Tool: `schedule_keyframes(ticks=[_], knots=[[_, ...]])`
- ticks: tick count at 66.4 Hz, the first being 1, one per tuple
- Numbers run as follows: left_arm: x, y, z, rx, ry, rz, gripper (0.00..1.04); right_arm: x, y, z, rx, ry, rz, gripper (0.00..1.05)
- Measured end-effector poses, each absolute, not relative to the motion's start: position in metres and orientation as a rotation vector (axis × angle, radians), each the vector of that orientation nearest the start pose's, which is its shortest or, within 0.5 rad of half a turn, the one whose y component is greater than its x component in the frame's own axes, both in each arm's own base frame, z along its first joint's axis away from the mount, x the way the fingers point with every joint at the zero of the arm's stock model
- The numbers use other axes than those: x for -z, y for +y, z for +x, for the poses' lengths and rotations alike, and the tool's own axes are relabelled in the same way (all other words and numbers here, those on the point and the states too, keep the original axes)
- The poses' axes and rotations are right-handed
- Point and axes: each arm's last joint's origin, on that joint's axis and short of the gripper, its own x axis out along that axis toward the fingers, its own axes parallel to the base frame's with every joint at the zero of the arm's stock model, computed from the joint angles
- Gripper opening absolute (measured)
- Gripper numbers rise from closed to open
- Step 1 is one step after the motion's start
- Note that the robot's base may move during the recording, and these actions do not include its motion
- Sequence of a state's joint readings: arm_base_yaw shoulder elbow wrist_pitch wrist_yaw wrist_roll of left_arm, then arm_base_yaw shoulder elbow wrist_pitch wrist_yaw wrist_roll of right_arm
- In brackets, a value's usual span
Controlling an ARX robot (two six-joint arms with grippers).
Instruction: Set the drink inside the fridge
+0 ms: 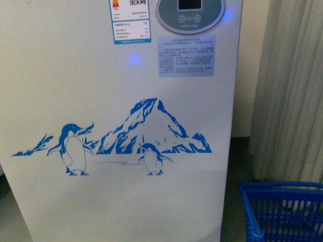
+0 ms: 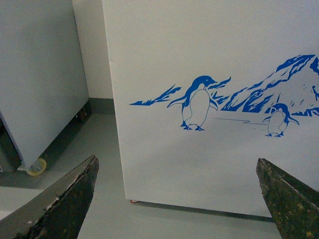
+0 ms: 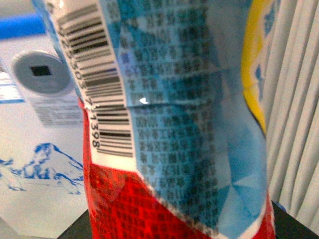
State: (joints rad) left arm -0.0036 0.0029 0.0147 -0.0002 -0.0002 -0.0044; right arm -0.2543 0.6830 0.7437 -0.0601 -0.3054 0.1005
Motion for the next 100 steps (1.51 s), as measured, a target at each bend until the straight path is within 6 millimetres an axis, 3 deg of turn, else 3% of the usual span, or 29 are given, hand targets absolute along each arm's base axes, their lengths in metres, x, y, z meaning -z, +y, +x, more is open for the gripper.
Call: schedule_keyframes(ticks=[7,21,37,100], knots=[[-0.168,0.0,0.097,0.003,-0.012,-0.004,0.97,-0.343,-0.02,0.126,-0.087,-0.023,0.118,0.43],[-0.168,0.0,0.097,0.003,-0.012,-0.004,0.97,-0.318,-0.006,0.107,-0.068,-0.004,0.125,0.43],[-0.168,0.0,0.097,0.003,-0.012,-0.004,0.97,-0.305,0.007,0.103,-0.029,-0.037,0.095,0.43],[-0.168,0.0,0.097,0.003,-0.012,-0.005,0.97,-0.3,0.007,0.103,0.008,-0.024,0.089,0.43]])
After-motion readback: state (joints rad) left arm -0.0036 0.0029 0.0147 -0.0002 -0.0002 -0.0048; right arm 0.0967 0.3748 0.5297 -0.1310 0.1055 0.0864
